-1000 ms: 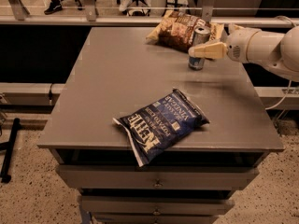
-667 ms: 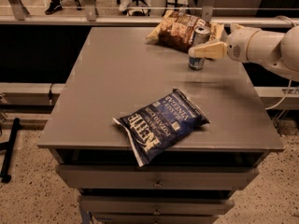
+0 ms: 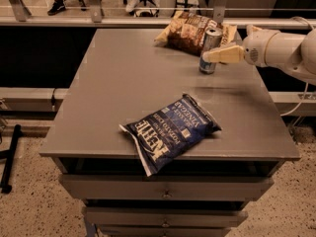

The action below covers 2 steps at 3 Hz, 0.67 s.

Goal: Move redbull can near brown chip bag

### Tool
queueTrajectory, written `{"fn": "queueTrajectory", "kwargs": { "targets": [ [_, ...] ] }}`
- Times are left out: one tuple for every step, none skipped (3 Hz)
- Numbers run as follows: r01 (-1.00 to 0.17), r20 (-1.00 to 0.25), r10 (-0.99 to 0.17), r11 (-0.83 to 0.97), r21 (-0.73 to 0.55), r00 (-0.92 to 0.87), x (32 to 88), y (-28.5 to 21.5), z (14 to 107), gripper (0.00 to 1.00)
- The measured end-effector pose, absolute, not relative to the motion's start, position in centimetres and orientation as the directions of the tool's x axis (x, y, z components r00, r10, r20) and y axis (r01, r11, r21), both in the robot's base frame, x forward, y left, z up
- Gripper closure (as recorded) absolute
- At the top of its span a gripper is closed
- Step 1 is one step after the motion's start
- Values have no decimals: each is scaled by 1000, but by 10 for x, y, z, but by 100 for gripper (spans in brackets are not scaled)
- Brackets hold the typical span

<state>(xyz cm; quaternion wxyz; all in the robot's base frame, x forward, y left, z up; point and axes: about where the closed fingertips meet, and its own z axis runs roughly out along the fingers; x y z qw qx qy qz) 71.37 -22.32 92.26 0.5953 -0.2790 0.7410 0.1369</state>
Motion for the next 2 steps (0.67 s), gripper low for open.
{"fn": "queueTrajectory", "kwargs": {
  "targets": [
    [-625,-959,-248,772,-112,-135,721,-206,916,0],
    [-658,-962,-242,746,-100,-129,731,-190,913,0]
  ]
}}
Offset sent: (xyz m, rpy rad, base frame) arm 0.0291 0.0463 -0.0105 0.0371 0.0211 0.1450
